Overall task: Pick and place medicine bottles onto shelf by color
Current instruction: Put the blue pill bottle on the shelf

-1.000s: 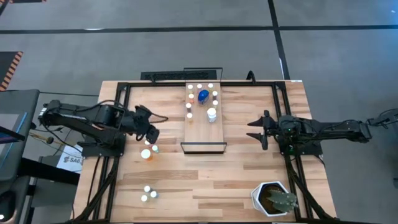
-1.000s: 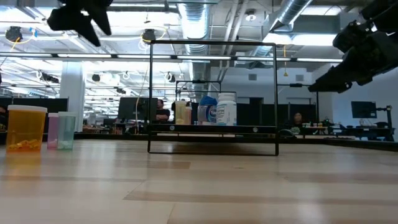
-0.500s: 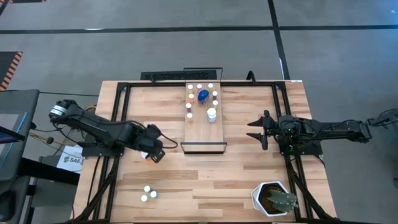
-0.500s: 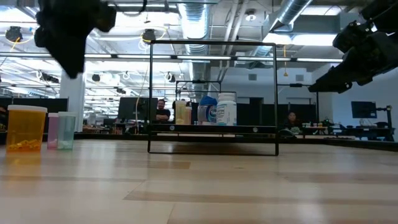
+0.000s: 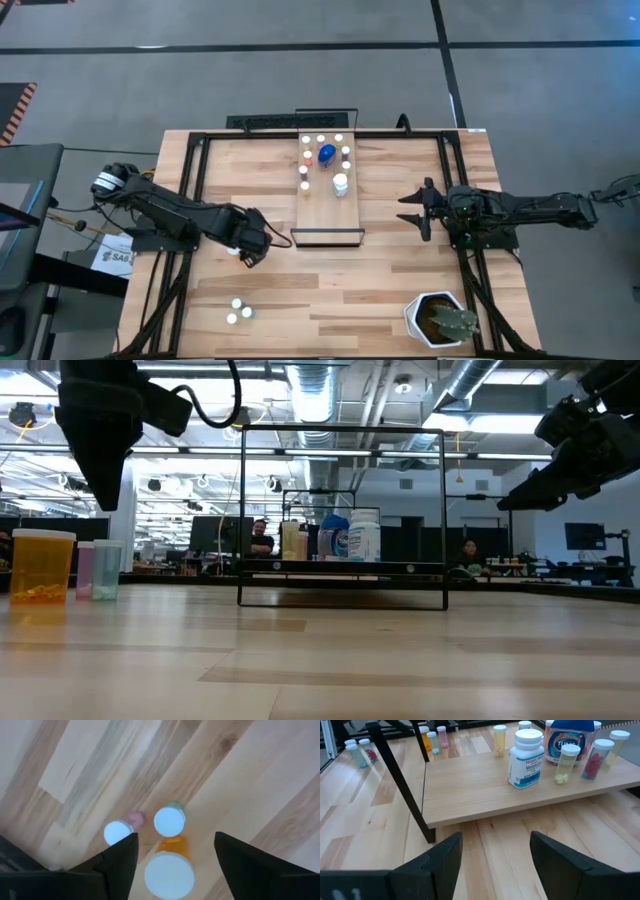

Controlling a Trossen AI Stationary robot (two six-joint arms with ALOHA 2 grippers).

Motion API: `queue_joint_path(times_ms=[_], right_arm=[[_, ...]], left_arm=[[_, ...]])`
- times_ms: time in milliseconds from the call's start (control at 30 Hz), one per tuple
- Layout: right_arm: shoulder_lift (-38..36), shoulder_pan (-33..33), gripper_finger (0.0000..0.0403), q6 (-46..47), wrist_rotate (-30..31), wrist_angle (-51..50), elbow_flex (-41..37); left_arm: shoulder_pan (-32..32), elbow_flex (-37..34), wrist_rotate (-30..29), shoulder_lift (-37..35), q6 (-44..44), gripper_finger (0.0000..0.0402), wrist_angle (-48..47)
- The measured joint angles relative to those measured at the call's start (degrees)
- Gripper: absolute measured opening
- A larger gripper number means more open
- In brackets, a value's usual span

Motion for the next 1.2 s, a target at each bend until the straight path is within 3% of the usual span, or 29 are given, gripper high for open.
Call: queue_joint_path(times_ms=[400, 767, 933, 1067, 1200], right_arm=[[0.0, -0.01, 0.0255, 0.0, 0.0, 0.0, 0.0], [0.01, 0.0, 0.0255, 0.04, 0.02, -0.02, 0.0], [0.0, -0.01, 0.0255, 0.09, 0.02, -0.04, 0.0], [0.01, -0.02, 0.0255, 0.09, 0.01, -0.04, 0.0], [0.01, -0.02, 0.0255, 0.09, 0.01, -0.04, 0.0]], left_arm=[[3.54, -1.42, 2.1, 0.06, 12.61, 0.0266, 2.3], [7.47, -8.06, 6.77, 0.07, 17.64, 0.0266, 8.06], [8.16, -8.76, 6.1, 0.07, 19.78, 0.0265, 9.34], [8.17, -8.79, 6.2, 0.07, 20.98, 0.0247, 10.36], [8.17, -8.79, 7.5, 0.07, 20.93, 0.0204, 10.44]])
